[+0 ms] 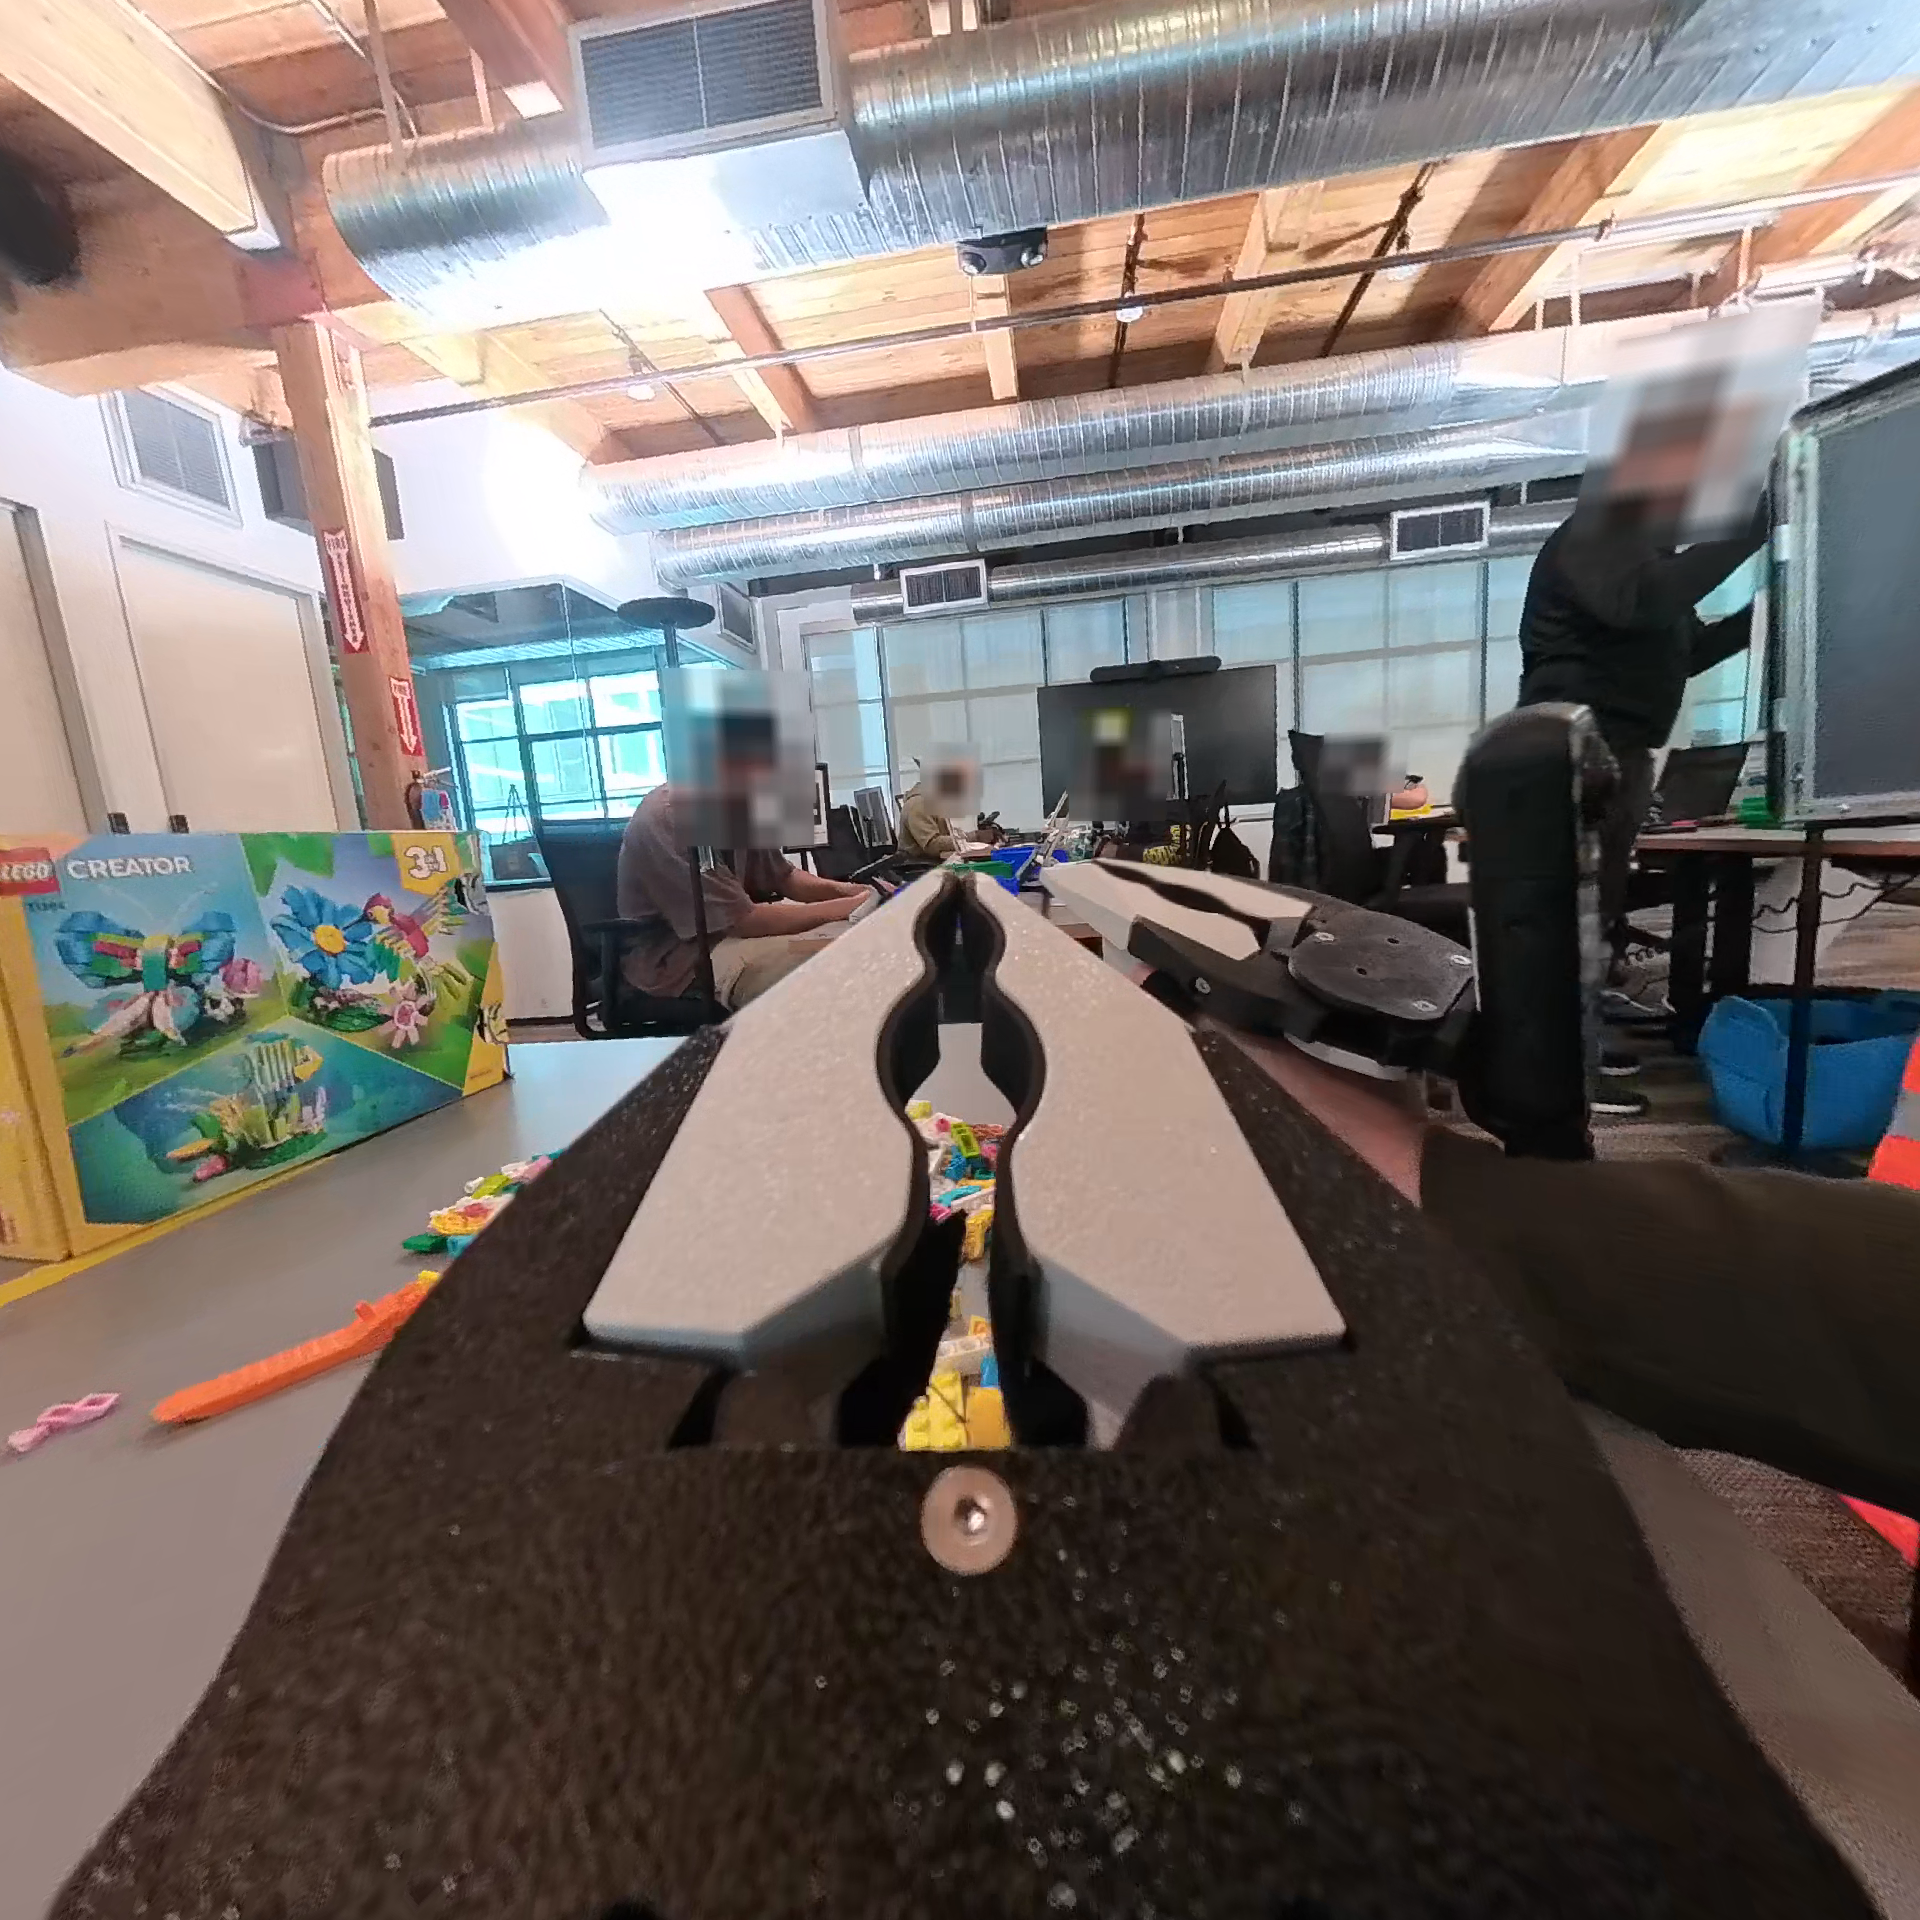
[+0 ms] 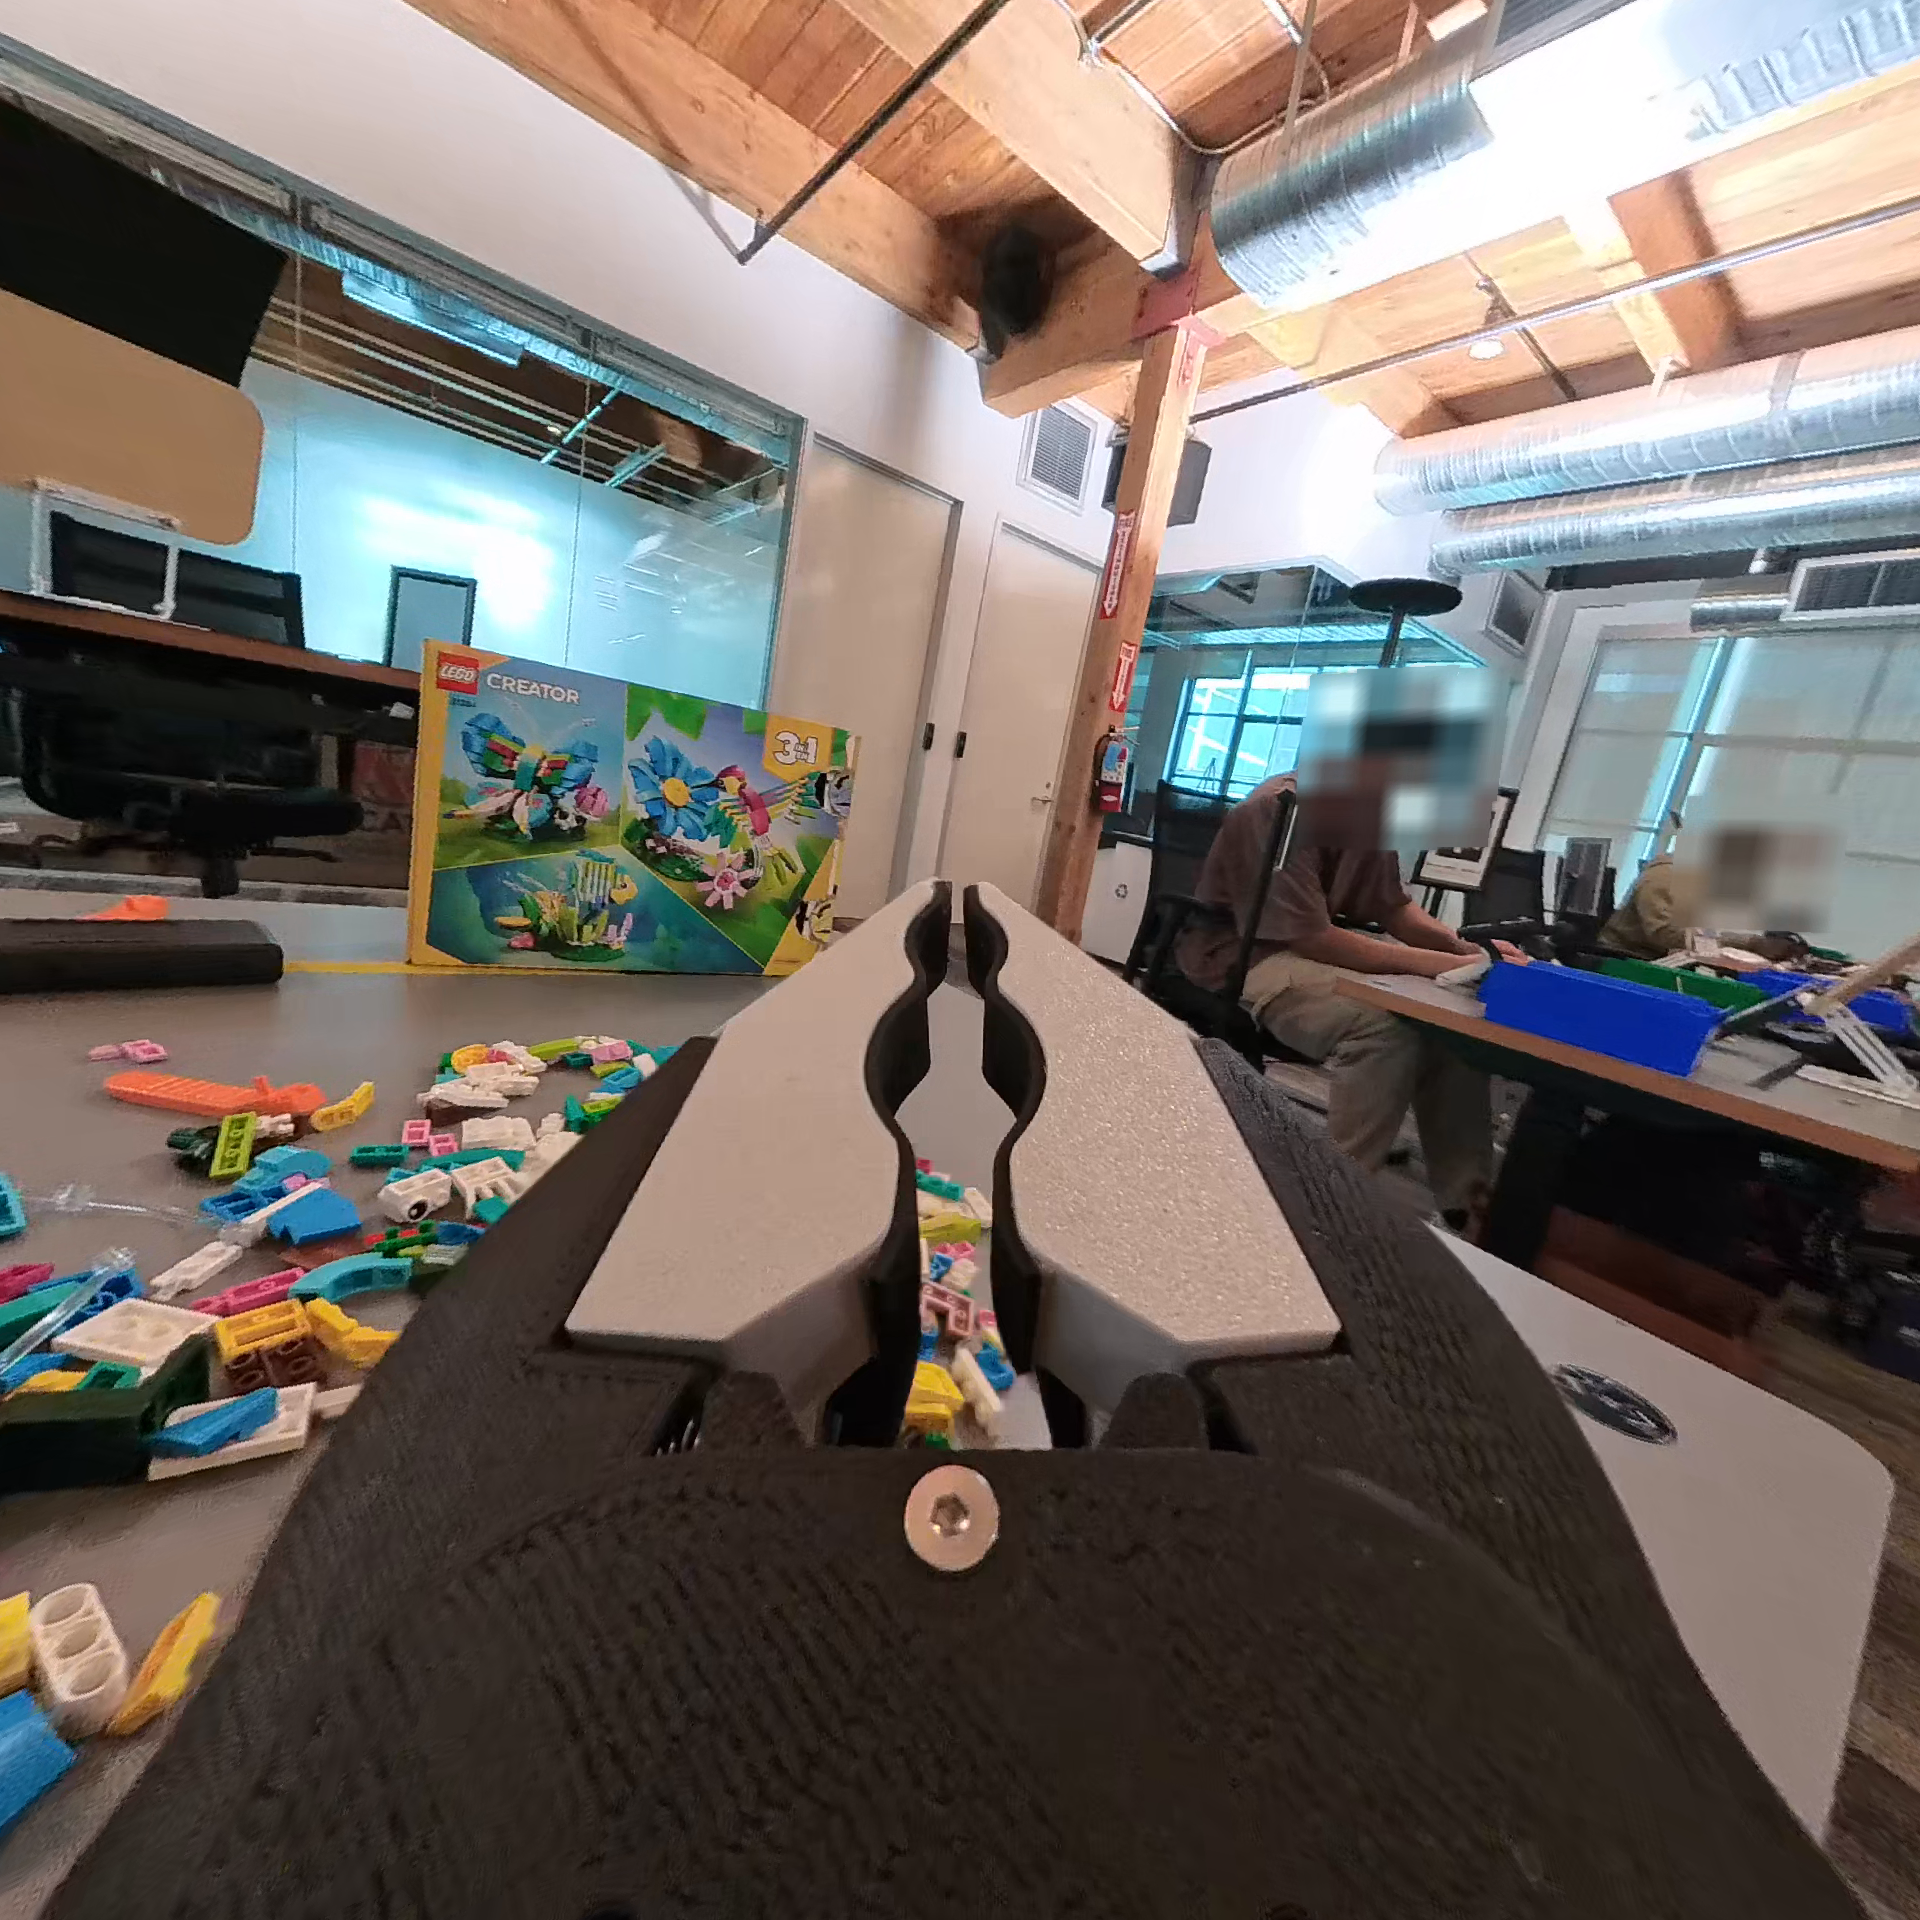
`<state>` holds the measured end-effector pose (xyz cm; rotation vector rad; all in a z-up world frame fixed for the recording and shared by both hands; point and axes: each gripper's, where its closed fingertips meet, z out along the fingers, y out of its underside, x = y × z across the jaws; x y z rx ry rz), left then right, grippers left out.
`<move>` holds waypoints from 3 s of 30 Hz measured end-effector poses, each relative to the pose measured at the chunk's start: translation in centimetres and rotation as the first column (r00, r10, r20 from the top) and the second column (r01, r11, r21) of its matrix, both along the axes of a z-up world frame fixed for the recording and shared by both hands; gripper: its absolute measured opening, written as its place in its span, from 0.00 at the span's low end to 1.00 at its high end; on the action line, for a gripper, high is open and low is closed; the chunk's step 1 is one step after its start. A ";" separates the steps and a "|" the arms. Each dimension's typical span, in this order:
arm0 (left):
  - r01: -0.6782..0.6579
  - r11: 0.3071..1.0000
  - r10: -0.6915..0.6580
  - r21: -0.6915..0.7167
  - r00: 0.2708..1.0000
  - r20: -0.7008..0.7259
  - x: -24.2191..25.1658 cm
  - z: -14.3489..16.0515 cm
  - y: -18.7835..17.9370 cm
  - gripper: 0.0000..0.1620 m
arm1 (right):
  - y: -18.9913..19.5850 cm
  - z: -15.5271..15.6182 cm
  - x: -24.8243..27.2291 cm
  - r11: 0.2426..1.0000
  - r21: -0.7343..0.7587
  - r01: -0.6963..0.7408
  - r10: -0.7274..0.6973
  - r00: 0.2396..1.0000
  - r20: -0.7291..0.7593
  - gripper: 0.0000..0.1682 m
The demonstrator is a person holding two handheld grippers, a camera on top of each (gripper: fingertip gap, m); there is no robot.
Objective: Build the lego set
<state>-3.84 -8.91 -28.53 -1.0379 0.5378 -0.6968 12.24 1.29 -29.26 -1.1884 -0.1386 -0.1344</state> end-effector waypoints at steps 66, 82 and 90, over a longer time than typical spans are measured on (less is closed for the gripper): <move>-0.135 0.991 0.124 -0.015 0.945 -0.301 -15.4 -3.8 -12.6 0.00 | 1.6 -2.6 -8.3 0.995 -0.047 -0.087 0.098 0.834 0.543 0.01; -0.131 0.991 0.118 -0.031 0.956 -0.270 -15.8 -3.5 -12.5 0.00 | 1.6 -1.9 -7.2 0.992 -0.042 -0.117 0.123 0.885 0.449 0.01; -0.130 0.990 0.115 -0.050 0.967 -0.226 -16.4 -3.2 -12.3 0.00 | 1.6 -1.5 -6.4 0.994 -0.032 -0.108 0.112 0.905 0.410 0.01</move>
